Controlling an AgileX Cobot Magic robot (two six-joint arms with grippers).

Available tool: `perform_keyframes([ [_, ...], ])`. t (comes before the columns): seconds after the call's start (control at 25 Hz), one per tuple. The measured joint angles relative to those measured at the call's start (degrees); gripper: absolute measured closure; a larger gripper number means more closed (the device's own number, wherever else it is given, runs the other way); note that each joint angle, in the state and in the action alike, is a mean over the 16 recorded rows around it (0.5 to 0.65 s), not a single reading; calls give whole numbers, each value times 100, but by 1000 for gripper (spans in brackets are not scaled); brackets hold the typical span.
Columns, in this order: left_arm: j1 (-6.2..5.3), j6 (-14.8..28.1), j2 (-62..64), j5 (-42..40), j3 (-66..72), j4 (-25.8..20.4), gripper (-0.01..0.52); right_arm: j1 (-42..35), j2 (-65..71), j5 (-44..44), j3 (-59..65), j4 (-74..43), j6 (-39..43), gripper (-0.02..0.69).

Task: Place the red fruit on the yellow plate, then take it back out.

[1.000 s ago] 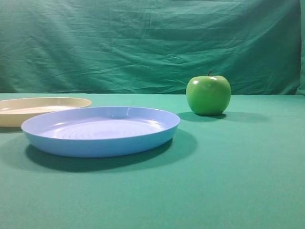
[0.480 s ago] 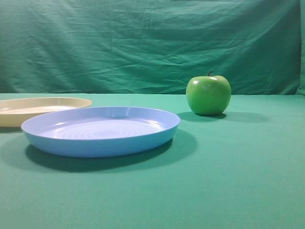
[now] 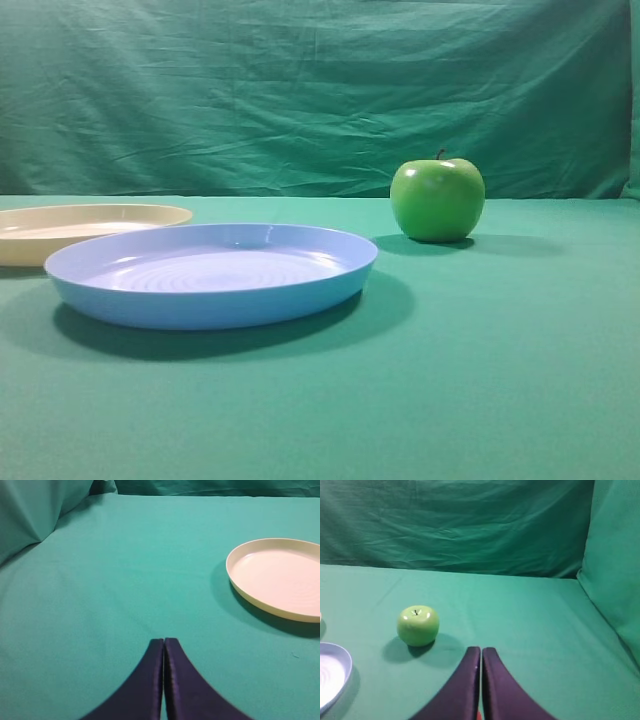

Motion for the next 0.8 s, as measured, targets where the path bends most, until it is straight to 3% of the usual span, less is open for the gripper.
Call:
perform_keyframes([
  [0.4,0,0,0,0,0,0,514,-83,-168,-760,1317,-2,1,665],
  [0.8,0,0,0,0,0,0,514,-84,-168,-999,1622,-5,13,665],
])
